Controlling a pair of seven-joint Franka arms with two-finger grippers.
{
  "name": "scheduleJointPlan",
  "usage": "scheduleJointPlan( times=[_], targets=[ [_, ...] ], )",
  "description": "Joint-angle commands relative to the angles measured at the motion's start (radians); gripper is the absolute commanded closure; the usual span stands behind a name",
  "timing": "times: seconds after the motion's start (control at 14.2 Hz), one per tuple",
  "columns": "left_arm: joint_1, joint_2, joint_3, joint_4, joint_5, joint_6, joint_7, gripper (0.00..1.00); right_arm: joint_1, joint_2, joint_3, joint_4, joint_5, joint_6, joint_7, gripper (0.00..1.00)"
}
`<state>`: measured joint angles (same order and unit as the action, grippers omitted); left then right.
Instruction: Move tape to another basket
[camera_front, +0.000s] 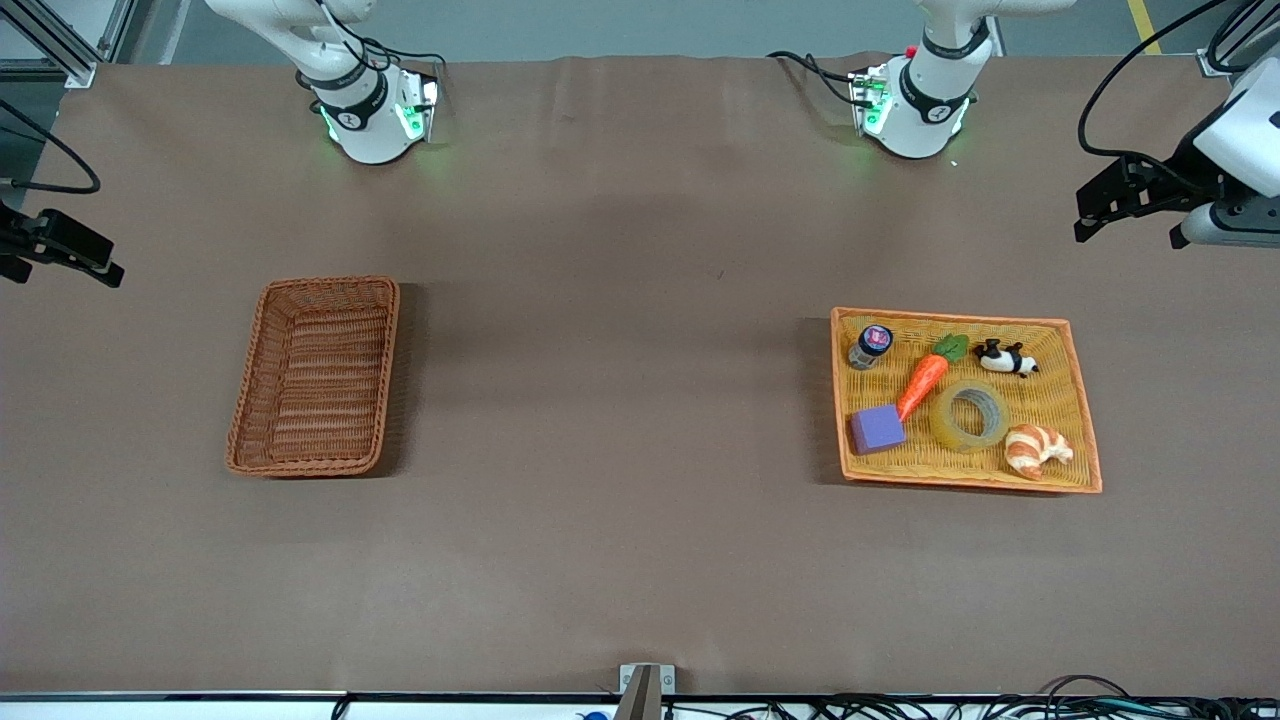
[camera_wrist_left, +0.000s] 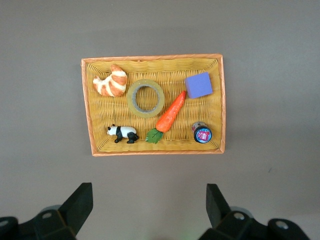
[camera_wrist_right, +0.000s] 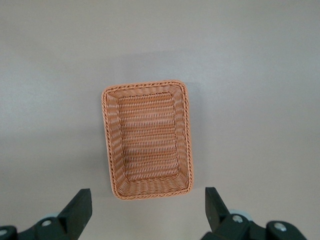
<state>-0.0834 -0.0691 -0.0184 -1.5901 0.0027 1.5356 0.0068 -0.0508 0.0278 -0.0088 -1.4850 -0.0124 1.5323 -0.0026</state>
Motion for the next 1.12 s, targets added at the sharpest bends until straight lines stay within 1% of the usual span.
scheduleJointPlan(
  times=[0.0, 0.21, 0.35, 0.49, 0.63, 0.77, 1.05],
  targets=[
    [0.002, 0.006, 0.001, 0.024, -0.001, -0.005, -0.001, 0.0, -0.011, -0.014, 0.007, -0.014, 0.009, 0.009, 0.006, 0.0],
    [0.005, 0.032, 0.008, 0.048, 0.013, -0.005, 0.005, 0.0, -0.011, -0.014, 0.007, -0.014, 0.009, -0.003, 0.006, 0.0],
    [0.023, 0.072, 0.012, 0.033, 0.017, 0.007, 0.012, 0.0, -0.012, -0.016, 0.007, -0.014, 0.011, -0.001, 0.006, 0.0],
    [0.044, 0.123, 0.012, 0.012, 0.019, 0.066, 0.01, 0.0, -0.014, -0.014, 0.006, -0.014, 0.009, 0.0, 0.006, 0.0],
    [0.053, 0.134, 0.011, -0.091, 0.02, 0.197, 0.002, 0.0, -0.014, -0.014, 0.006, -0.014, 0.009, -0.003, 0.006, 0.0],
    [0.053, 0.149, 0.012, -0.209, 0.02, 0.363, -0.004, 0.0, -0.014, -0.014, 0.006, -0.015, 0.011, -0.003, 0.003, 0.0],
    [0.057, 0.288, 0.012, -0.306, 0.033, 0.592, -0.008, 0.0, -0.014, -0.014, 0.006, -0.015, 0.009, -0.001, 0.001, 0.0]
  ],
)
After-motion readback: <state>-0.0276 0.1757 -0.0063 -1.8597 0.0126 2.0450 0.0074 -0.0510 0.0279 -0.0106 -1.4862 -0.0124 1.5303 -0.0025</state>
